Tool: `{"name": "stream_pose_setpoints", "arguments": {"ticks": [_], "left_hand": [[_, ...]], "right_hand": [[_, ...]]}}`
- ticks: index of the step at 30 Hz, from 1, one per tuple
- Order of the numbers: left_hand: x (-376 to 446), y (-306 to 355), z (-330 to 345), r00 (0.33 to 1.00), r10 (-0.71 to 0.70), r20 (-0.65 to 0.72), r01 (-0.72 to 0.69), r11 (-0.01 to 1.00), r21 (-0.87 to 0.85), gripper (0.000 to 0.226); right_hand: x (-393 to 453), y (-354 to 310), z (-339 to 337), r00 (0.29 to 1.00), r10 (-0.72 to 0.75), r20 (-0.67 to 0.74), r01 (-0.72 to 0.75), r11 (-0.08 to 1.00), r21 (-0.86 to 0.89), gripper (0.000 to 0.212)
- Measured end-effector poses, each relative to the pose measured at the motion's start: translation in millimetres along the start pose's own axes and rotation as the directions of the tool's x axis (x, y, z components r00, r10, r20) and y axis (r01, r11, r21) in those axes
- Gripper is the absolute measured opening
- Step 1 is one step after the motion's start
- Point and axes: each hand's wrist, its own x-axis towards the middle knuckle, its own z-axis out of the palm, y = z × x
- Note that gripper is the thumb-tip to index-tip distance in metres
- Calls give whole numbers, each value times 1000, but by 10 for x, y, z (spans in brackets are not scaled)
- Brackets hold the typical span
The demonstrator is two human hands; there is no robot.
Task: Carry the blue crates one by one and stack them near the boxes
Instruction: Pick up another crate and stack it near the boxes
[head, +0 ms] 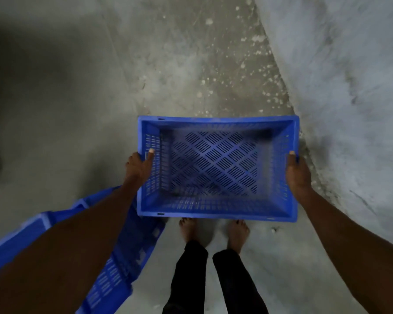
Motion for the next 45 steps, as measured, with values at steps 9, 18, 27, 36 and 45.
{"name": "stream_pose_setpoints", "arguments": {"ticks": [9,18,27,36,45], "left_hand": [[138,66,56,982,-77,175,166,797,-581,66],[-208,150,-371,986,5,167,89,830,-550,70],[-1637,795,-1815,977,115,179,-2,845,-535,71],[-3708,1328,-3130,975,224,16,-169,779,-604,62],[-4532,1352,-3624,944,323,72,-215,765,-607,66]], "right_hand": [[251,25,-66,949,135,286,-227,919,321,75],[-154,-226,-368,967,104,233,-183,918,353,75],[-1440,-1079,-1792,977,-7,213,-70,935,348,81],[-3135,-1672,-3397,964,-129,231,25,913,407,80],[-4180,-1445,-4056,985,-145,91,88,885,458,65]]}}
